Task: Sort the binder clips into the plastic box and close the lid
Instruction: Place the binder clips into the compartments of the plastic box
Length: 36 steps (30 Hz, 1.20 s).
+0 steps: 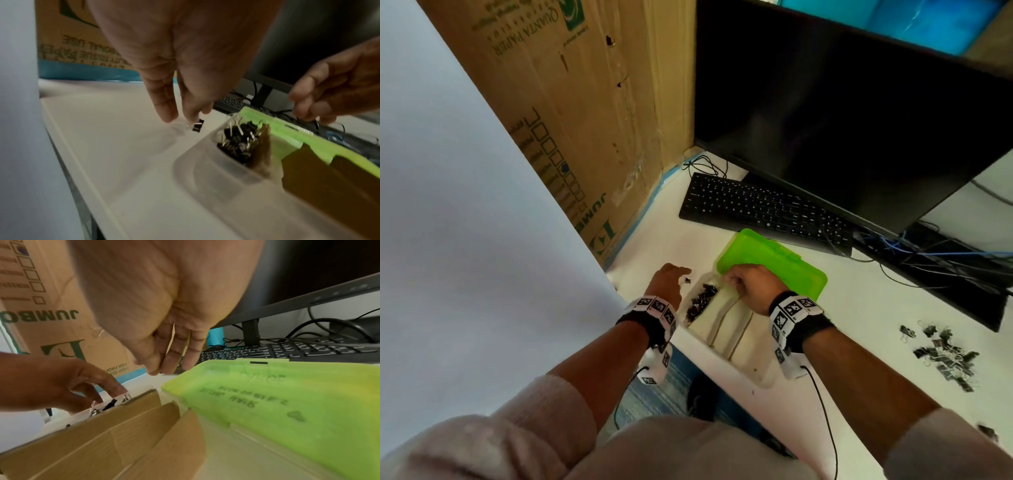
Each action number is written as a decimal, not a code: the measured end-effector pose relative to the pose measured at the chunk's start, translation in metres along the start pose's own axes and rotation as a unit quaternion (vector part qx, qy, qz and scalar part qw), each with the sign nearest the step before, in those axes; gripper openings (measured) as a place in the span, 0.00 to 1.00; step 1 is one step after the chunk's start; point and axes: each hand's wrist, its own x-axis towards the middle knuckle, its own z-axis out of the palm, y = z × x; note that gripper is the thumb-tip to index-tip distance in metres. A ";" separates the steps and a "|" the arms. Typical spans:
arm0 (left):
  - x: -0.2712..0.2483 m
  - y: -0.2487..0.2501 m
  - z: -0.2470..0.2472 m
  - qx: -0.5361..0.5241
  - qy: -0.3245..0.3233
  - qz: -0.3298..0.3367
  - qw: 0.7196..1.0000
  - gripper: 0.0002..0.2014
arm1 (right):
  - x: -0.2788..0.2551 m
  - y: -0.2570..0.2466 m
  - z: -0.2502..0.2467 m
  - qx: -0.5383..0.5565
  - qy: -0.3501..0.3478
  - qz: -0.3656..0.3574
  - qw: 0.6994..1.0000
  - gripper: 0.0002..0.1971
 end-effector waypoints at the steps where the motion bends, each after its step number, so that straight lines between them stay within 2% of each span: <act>1: 0.003 -0.001 0.003 0.010 -0.016 0.000 1.000 0.21 | -0.002 0.002 0.000 -0.004 0.002 -0.001 1.000 0.18; 4: 0.006 -0.003 0.014 0.052 -0.027 -0.016 0.998 0.10 | -0.006 0.005 0.006 -0.029 -0.009 -0.021 0.999 0.18; 10: 0.002 -0.010 0.014 0.054 -0.028 -0.043 0.997 0.09 | 0.006 -0.014 0.017 -0.108 -0.038 -0.104 0.988 0.14; 14: 0.005 -0.012 0.005 -0.056 0.002 -0.053 0.997 0.12 | 0.019 -0.024 0.026 -0.166 -0.016 -0.076 0.983 0.13; 16: 0.000 -0.007 0.001 -0.123 0.029 -0.038 0.991 0.12 | 0.025 -0.025 0.030 -0.174 -0.007 -0.062 0.983 0.13; 18: -0.005 -0.003 -0.001 -0.148 0.033 -0.004 0.988 0.09 | 0.030 -0.026 0.031 -0.172 -0.010 -0.047 0.984 0.13; 20: -0.013 -0.001 -0.003 -0.136 0.011 0.035 0.990 0.07 | 0.036 -0.026 0.031 -0.169 -0.007 -0.033 0.985 0.14; 24: -0.027 -0.004 -0.006 -0.084 -0.034 0.045 0.995 0.05 | 0.045 -0.021 0.030 -0.167 0.017 -0.016 0.986 0.17; 28: -0.038 -0.011 -0.006 -0.022 -0.054 0.050 0.997 0.08 | 0.045 -0.020 0.030 -0.158 0.028 0.014 0.987 0.16; 31: -0.045 -0.008 -0.006 -0.011 -0.056 0.062 0.996 0.07 | 0.038 -0.022 0.033 -0.125 0.021 0.025 0.992 0.14; 36: -0.046 -0.004 -0.003 -0.053 -0.031 0.100 0.993 0.04 | 0.028 -0.023 0.034 -0.096 0.021 -0.011 0.995 0.13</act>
